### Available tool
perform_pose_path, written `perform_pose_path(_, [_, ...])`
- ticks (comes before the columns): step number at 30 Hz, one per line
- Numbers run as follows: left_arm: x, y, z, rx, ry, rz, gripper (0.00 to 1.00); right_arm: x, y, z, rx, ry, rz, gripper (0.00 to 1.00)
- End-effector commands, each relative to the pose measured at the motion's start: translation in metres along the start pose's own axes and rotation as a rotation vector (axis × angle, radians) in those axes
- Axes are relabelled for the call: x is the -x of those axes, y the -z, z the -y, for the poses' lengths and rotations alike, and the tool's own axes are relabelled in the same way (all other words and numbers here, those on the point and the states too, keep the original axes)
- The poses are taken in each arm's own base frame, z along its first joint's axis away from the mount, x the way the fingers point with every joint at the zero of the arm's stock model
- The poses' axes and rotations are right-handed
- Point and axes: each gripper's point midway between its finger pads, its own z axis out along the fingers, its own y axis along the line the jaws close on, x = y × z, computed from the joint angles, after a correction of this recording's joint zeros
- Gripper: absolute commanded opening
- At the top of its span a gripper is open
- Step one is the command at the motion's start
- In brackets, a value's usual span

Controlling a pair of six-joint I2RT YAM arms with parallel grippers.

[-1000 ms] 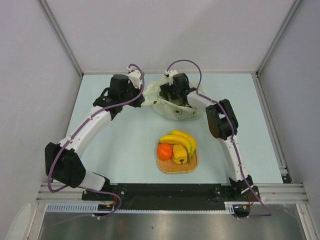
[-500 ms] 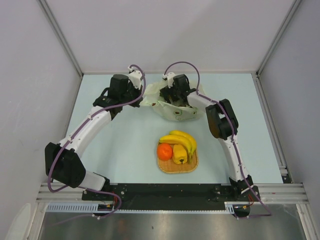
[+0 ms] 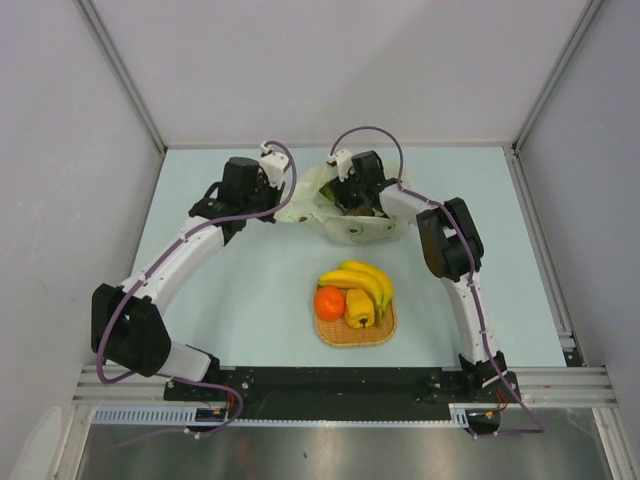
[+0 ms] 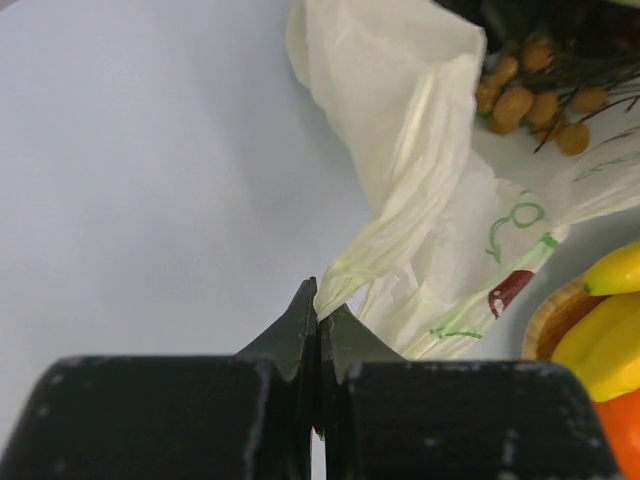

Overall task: Take the fake fruits out of the plastic bag
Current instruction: Take out the fake fruit from the plastic bag.

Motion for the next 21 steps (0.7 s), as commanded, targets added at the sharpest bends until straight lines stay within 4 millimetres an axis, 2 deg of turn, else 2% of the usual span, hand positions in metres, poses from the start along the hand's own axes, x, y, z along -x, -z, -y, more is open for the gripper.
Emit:
perform_pose_path(1, [-0.022,0.009,-0.008,0.056,-0.108,-0.038,0.0,0.006,0.041,-0.008,0.027,-0.078,-0.005,0.45])
perform_pose_path(3, [-0.033,0.009,-0.009,0.078,-0.121,-0.06,0.0,0.004,0.048,-0.016,0.031,-0.086,0.004,0.44])
perform_pose_path(7, [-0.042,0.005,-0.003,0.09,-0.157,-0.08,0.0,-0.001,0.062,-0.033,0.074,-0.127,-0.007,0.39])
perform_pose_path(11, [-0.039,-0.002,0.001,0.076,-0.14,-0.078,0.0,0.008,0.068,-0.042,0.114,-0.139,0.008,0.3])
perform_pose_path(15, [-0.03,-0.005,0.0,0.084,-0.123,-0.062,0.0,0.013,0.076,-0.042,0.141,-0.157,0.015,0.24])
perform_pose_path(17, [-0.026,-0.005,-0.004,0.106,-0.114,-0.058,0.0,0.025,0.092,-0.041,0.16,-0.162,0.035,0.24])
perform_pose_path(21, [-0.018,-0.009,-0.005,0.111,-0.114,-0.044,0.0,0.03,0.121,-0.044,0.2,-0.124,0.04,0.25])
